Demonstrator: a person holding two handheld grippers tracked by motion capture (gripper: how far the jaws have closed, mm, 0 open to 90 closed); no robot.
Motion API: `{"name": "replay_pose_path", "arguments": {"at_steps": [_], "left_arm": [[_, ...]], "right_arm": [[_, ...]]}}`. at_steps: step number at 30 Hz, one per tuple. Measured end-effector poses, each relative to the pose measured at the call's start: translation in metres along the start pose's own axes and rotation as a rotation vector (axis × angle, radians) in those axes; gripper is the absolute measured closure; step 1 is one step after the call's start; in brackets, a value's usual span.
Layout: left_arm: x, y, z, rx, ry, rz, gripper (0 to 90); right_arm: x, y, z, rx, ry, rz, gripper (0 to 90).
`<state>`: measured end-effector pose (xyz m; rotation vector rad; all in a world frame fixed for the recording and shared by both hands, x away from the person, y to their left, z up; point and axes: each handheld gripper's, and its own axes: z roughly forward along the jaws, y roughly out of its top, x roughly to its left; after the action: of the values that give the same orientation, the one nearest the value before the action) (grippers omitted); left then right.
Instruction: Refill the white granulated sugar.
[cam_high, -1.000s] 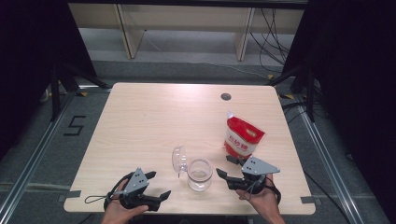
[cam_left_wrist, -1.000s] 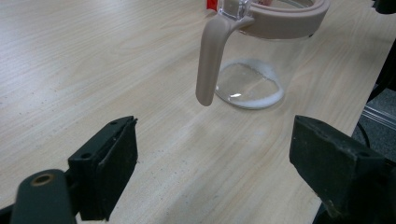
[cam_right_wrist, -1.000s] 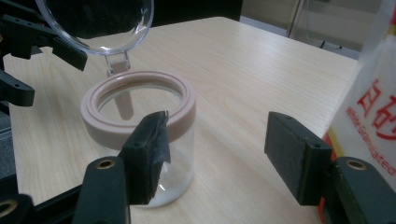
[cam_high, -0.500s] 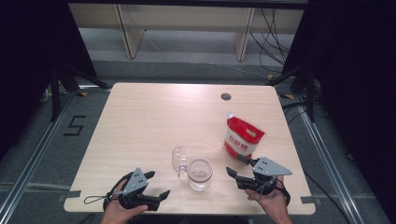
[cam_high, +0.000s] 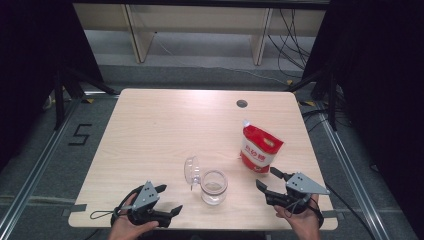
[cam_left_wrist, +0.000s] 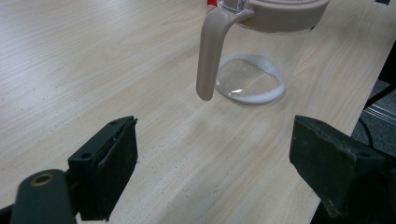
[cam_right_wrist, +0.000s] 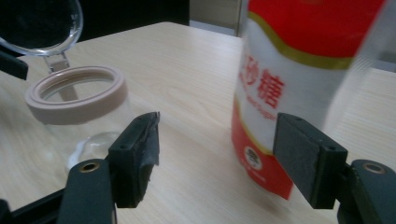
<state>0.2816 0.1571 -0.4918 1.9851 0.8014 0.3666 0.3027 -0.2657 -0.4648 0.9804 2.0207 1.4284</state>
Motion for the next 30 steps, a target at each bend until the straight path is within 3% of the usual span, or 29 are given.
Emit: {"name": "replay_pose_path", "arguments": {"at_steps": [9, 10, 11, 12, 14, 17, 18, 19, 23, 24, 30], "left_arm": [[-0.001, -0.001, 0.002, 0.003, -0.016, 0.0, 15.3], [-0.002, -0.001, 0.003, 0.0, -0.013, -0.003, 15.4], [-0.002, -0.001, 0.002, 0.004, -0.007, -0.003, 15.3], [-0.002, -0.001, 0.002, 0.003, -0.007, -0.002, 15.4], [-0.002, -0.001, 0.003, 0.002, -0.015, -0.003, 15.4], [-0.002, -0.001, 0.003, -0.002, -0.006, -0.008, 15.4], [-0.002, -0.001, 0.003, -0.001, -0.006, -0.006, 15.4], [-0.002, -0.001, 0.003, 0.0, -0.006, -0.005, 15.4], [-0.001, -0.001, 0.003, 0.007, -0.01, 0.003, 15.4], [-0.001, -0.001, 0.003, 0.007, -0.01, 0.003, 15.4], [-0.001, -0.001, 0.003, 0.006, -0.01, 0.002, 15.4]], "right_arm": [[-0.024, -0.007, 0.001, 0.011, -0.06, 0.022, 25.5], [-0.027, -0.008, 0.004, -0.003, -0.046, 0.017, 24.9], [-0.027, -0.008, 0.004, 0.015, -0.057, 0.041, 24.6], [-0.031, -0.009, 0.007, 0.01, -0.047, 0.017, 23.6], [-0.031, -0.009, 0.01, 0.02, -0.057, 0.03, 22.4], [-0.032, -0.008, 0.017, 0.013, -0.059, 0.008, 20.6], [-0.031, -0.008, 0.019, 0.011, -0.05, 0.026, 20.2], [-0.033, -0.007, 0.021, 0.011, -0.058, 0.004, 19.5], [-0.035, -0.007, 0.028, 0.014, -0.061, 0.011, 16.7], [-0.038, -0.006, 0.031, 0.012, -0.049, -0.01, 16.4], [-0.039, -0.006, 0.042, 0.005, -0.048, 0.023, 15.7]]}}
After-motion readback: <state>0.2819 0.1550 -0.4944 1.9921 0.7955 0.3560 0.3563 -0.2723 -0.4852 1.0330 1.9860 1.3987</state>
